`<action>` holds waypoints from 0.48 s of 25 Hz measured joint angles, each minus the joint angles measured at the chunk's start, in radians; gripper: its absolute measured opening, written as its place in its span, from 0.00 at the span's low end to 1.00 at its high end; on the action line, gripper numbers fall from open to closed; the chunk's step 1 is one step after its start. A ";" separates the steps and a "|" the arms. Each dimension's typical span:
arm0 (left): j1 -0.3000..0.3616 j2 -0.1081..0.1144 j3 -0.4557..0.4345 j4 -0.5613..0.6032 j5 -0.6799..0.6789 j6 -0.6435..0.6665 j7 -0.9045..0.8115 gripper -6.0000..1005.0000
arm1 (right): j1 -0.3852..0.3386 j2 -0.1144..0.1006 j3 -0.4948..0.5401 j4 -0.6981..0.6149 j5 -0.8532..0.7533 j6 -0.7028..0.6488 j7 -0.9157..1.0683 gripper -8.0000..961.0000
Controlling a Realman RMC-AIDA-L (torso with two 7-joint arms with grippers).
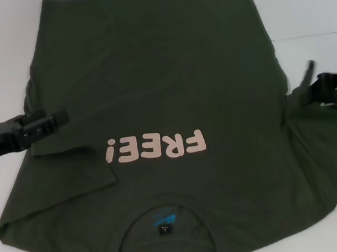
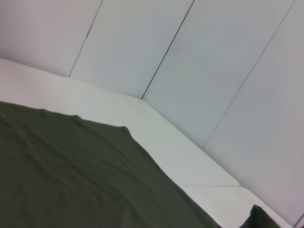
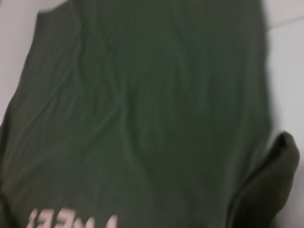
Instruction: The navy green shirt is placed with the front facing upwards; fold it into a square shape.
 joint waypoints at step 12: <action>0.001 -0.001 -0.039 -0.004 -0.031 -0.002 0.000 0.73 | 0.065 0.037 -0.029 0.042 0.030 0.030 0.079 0.10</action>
